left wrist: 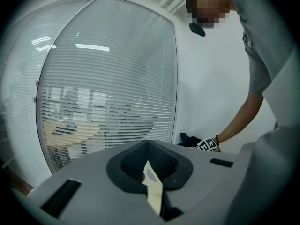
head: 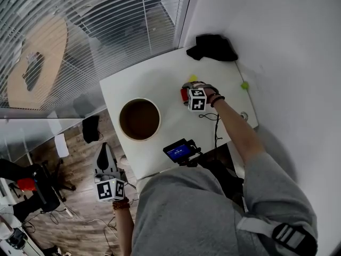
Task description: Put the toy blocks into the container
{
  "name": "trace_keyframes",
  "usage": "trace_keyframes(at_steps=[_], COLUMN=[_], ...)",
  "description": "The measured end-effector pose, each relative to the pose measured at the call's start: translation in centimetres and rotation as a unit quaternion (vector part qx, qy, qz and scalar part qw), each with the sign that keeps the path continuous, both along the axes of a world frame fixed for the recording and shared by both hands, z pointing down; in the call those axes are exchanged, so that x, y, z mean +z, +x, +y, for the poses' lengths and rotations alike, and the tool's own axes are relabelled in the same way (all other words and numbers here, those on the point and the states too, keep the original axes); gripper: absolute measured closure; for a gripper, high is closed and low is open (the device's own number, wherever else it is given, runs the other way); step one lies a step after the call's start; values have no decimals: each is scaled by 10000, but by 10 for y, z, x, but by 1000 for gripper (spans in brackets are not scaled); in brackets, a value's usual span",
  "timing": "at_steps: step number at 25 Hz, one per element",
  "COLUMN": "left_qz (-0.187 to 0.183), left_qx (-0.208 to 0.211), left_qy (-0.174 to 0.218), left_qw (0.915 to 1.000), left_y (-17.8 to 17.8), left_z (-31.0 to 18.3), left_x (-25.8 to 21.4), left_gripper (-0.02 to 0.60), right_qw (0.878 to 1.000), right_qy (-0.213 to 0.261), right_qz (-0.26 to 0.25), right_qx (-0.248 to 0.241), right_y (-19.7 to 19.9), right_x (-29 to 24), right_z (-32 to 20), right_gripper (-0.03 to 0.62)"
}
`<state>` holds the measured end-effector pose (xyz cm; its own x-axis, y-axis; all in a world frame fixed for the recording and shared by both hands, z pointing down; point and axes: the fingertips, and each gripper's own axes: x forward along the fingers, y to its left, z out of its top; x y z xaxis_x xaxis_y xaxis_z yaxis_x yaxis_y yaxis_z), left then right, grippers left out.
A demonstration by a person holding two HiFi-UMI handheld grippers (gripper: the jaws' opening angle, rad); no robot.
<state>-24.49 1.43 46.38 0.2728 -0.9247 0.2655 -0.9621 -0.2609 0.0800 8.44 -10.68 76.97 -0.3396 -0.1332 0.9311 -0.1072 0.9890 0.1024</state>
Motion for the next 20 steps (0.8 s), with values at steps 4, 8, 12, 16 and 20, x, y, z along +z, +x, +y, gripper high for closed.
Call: trace_keyframes(at_steps=[4,8,12,16,20], left_qz=[17,12,20,39,25], left_qx=[17,46,64,45,66], left_qy=[13,37,41,83,60], left_qw=[10000,10000,10000,9999,10000], left_y=[0,1,3,1,2], left_z=[-2,-2,-6,-4,-6], left_x=[-1,1,-1,0,-1], left_gripper=[574,574,574,574,574], right_qw=[9998,9995,9977,9961,9943], right_qy=[-19,105,187,246,286], right_qz=[-9,-71,-166,-246,-380], right_qx=[173,306,632,805,958], right_y=[0,-1,2,3,3], right_x=[-3,-3,-3,-6,-11], right_z=[0,3,1,4,4], right_gripper=[246,290,293,293,293])
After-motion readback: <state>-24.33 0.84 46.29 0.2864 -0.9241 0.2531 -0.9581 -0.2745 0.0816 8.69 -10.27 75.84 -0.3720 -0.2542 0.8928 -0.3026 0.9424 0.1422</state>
